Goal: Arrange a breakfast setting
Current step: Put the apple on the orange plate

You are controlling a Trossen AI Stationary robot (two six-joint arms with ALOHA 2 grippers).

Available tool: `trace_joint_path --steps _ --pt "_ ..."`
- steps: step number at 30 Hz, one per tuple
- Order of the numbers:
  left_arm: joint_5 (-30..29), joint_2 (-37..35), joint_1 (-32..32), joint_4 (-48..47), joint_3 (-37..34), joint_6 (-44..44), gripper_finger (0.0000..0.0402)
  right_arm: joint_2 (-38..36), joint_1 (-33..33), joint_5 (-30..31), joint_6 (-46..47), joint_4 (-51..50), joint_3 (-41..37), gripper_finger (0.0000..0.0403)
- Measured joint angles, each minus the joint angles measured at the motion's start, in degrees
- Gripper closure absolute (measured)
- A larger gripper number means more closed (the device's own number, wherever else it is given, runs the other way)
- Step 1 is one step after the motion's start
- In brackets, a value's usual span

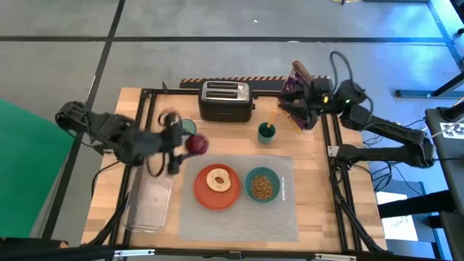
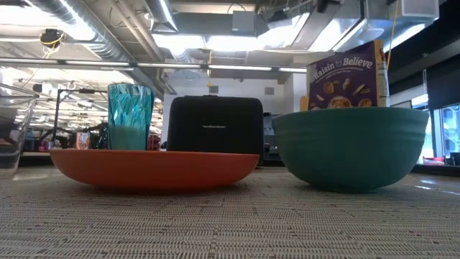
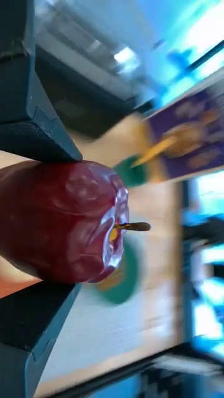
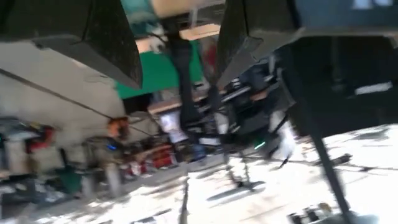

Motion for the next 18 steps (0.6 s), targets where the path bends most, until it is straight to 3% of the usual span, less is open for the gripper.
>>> trace_joint_path --steps 6,10,13,18 --pt "6.87 2.47 11.47 22.0 0.0 11.15 0.0118 6.45 8.67 6.15 -3.84 11.23 0.1 0.021" --pt "13.33 4.53 15.75 28.15 0.0 12.69 0.0118 9.8 12.45 10.38 -8.41 10.62 3.29 0.021" --pt "17.69 7.32 17.7 29.7 0.0 12.51 0.0118 12.53 14.63 11.07 -11.7 7.8 7.35 0.021" --pt "23.94 11.0 19.05 33.11 0.0 12.57 0.0118 17.34 16.69 11.56 -16.87 -5.43 14.84 0.021"
